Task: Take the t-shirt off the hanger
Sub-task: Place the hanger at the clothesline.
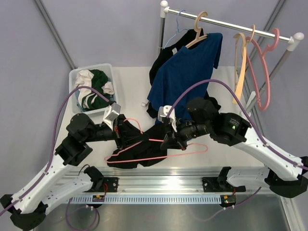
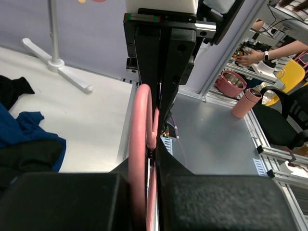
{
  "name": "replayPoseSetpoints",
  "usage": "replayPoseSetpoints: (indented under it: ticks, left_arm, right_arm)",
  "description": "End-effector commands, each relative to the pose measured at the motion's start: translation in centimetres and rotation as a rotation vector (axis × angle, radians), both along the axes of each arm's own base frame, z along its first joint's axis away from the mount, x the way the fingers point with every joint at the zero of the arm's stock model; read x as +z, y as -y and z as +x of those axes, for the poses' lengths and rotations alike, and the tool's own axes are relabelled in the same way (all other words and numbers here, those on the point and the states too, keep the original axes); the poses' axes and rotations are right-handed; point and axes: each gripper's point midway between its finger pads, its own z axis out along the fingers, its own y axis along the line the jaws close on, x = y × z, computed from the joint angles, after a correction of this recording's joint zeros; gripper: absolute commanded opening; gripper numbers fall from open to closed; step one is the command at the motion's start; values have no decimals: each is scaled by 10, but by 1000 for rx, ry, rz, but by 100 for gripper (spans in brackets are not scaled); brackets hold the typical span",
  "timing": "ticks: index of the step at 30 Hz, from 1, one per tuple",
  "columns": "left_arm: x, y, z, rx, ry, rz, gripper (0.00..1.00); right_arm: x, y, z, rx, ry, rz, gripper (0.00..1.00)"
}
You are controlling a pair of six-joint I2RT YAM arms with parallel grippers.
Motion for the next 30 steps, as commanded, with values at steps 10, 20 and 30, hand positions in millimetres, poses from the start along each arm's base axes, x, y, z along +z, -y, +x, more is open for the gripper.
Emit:
replayPoseSetpoints:
  ticks: [10,20,30]
  left_arm:
    - [33,-3,0,26,15,-68,87]
    - [56,-28,45,366,2,4,99]
    - [39,-68,78,686,-97,-32,99]
  right_arm:
    - [46,33,-12,-167,-23,184,0]
    - [11,95,33,-643,-7,33,0]
    - [-15,186,57,-1157,-16,-111,0]
